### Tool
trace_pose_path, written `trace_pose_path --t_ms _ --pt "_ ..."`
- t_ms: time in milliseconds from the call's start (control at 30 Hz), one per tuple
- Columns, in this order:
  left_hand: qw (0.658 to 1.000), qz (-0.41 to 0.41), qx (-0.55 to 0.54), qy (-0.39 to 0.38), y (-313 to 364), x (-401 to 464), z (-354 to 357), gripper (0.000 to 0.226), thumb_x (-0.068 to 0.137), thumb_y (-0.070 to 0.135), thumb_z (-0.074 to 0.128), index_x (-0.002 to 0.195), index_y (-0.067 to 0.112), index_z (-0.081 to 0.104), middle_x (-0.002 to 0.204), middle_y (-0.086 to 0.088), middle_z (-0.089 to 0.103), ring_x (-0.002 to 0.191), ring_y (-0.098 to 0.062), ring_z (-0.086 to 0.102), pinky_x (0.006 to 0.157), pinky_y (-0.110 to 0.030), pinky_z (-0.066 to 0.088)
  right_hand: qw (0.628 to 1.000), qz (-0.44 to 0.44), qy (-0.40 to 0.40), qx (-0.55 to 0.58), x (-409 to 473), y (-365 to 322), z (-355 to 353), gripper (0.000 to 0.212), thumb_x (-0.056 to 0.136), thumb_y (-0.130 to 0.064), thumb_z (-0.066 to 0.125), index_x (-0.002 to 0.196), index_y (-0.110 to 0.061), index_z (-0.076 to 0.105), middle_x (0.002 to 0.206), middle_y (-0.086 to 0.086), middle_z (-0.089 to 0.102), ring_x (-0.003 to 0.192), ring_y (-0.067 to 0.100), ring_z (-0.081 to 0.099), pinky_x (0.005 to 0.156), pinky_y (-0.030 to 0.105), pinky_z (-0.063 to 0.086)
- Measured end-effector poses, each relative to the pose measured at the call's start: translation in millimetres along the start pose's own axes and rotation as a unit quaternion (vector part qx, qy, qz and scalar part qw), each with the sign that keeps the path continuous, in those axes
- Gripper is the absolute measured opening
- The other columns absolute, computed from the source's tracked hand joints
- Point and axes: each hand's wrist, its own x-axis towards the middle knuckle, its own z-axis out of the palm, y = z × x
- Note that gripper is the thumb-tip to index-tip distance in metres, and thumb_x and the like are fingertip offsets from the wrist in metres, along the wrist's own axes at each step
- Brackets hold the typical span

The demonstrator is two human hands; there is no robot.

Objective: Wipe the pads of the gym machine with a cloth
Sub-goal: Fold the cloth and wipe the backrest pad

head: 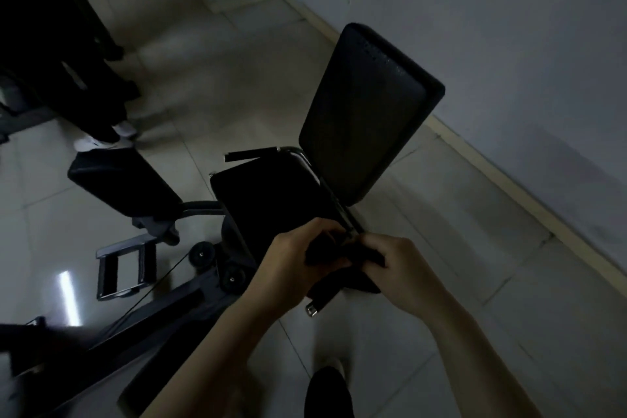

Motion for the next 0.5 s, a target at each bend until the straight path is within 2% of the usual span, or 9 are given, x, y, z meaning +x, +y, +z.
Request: trace_pose_path --t_ms 67,133,200,267,400,500 --pt "0.999 -0.041 -0.016 0.019 5.7 8.8 1.2 0.036 0.074 0.024 0.077 0.107 0.025 0.061 0.095 0.021 0.06 0.095 0.01 0.056 0.082 -0.011 0.049 0.999 -0.017 0.008 -0.037 6.1 3.2 -13.1 0.025 0.09 -0.014 0.058 0.095 -0.037 0.067 0.081 -0.019 0.065 0.077 0.0 0.063 0.066 0.021 0.048" --pt "0.999 -0.044 0.002 0.025 5.7 20.5 -1.2 0.03 0.074 0.023 0.078 0.101 0.022 0.064 0.095 0.014 0.064 0.089 0.004 0.059 0.079 -0.012 0.049 0.998 -0.01 0.029 -0.056 14.5 2.0 -22.8 0.023 0.09 -0.016 0.058 0.103 -0.032 0.068 0.087 -0.02 0.064 0.083 0.004 0.063 0.072 0.024 0.048" --pt "0.999 -0.03 0.029 -0.007 6.1 31.2 -6.1 0.025 0.077 0.021 0.075 0.099 0.018 0.065 0.094 0.01 0.065 0.086 0.002 0.06 0.078 -0.012 0.048 0.996 -0.005 0.04 -0.073 23.1 -0.8 -32.4 0.026 0.091 -0.016 0.058 0.112 -0.027 0.067 0.099 -0.015 0.065 0.094 0.008 0.063 0.082 0.028 0.05" --pt "0.997 0.012 0.052 -0.049 4.3 39.9 -11.5 0.024 0.079 0.017 0.073 0.102 0.015 0.065 0.098 0.007 0.065 0.089 -0.002 0.061 0.08 -0.015 0.049 0.992 -0.017 0.05 -0.117 29.4 -4.4 -40.7 0.026 0.091 -0.02 0.058 0.114 -0.029 0.066 0.105 -0.012 0.068 0.094 0.009 0.063 0.083 0.031 0.051" --pt "0.986 0.079 0.104 -0.099 -3.4 67.3 -26.2 0.028 0.082 0.021 0.071 0.109 0.02 0.063 0.102 0.014 0.06 0.092 0.001 0.056 0.083 -0.016 0.048 0.981 -0.037 0.064 -0.177 39.2 -14.1 -60.0 0.022 0.091 -0.031 0.056 0.11 -0.036 0.067 0.101 -0.016 0.07 0.088 0.003 0.063 0.079 0.026 0.05" --pt "0.987 0.078 0.091 -0.107 -12.3 92.0 -39.8 0.02 0.081 0.031 0.071 0.097 0.019 0.066 0.09 0.013 0.063 0.082 -0.003 0.061 0.074 -0.023 0.05 0.971 -0.05 0.127 -0.197 48.7 -23.8 -72.5 0.017 0.092 -0.036 0.053 0.099 -0.035 0.068 0.089 -0.015 0.07 0.078 0.002 0.064 0.074 0.027 0.052"
